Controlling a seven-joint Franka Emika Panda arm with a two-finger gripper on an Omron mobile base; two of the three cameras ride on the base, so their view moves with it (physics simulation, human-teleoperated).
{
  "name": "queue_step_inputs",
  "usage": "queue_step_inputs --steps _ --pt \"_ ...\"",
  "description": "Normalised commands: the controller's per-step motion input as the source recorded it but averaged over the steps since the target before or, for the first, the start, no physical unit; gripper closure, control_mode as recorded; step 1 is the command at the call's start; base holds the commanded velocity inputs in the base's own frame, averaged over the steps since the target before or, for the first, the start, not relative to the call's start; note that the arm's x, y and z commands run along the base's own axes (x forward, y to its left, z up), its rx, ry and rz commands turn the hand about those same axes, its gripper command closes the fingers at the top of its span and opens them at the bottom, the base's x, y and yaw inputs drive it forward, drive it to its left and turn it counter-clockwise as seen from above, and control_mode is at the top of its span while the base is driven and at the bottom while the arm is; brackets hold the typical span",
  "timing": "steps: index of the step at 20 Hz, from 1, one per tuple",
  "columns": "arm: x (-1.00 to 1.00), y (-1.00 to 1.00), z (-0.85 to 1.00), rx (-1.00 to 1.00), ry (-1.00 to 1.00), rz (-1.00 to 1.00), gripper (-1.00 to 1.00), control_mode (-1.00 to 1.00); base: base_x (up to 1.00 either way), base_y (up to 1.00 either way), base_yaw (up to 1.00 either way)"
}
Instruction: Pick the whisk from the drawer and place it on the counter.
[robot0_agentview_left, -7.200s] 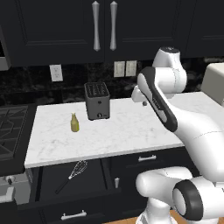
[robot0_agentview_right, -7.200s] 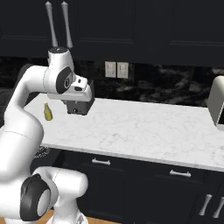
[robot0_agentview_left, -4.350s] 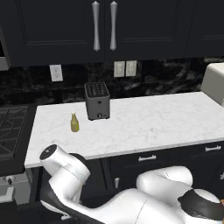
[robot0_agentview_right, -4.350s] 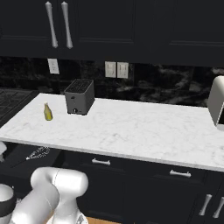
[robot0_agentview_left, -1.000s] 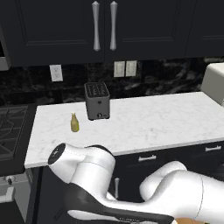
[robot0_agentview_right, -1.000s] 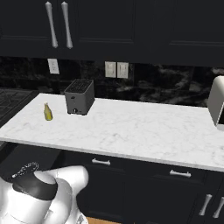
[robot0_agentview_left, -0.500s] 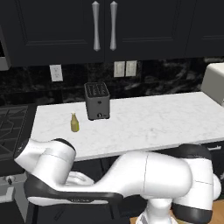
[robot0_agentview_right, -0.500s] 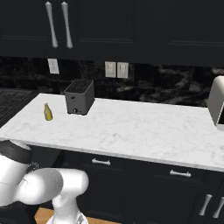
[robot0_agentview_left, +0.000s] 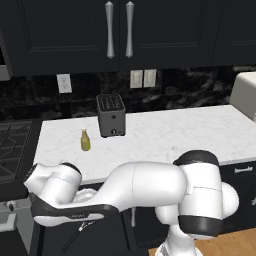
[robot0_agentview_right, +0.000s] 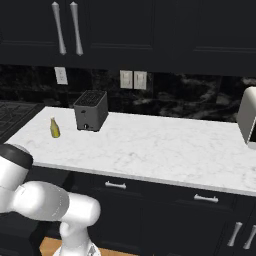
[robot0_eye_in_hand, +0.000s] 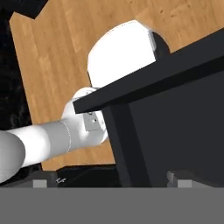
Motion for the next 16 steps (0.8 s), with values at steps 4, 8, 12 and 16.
queue_step_inputs --steps 4,8,12,16 --pt "0.05 -0.16 -0.65 0.31 0.01 0.0 -1.0 -1.0 0.0 0.0 0.0" --pt "0.31 -0.08 -0.55 0.43 0.0 0.0 -1.0 -1.0 0.0 0.0 0.0" --pt "0.22 -0.02 -0.08 0.16 0.0 0.0 -1.0 -1.0 0.0 0.0 0.0" --pt "0.04 0.0 -0.05 0.02 0.0 0.0 -1.0 -1.0 0.0 0.0 0.0"
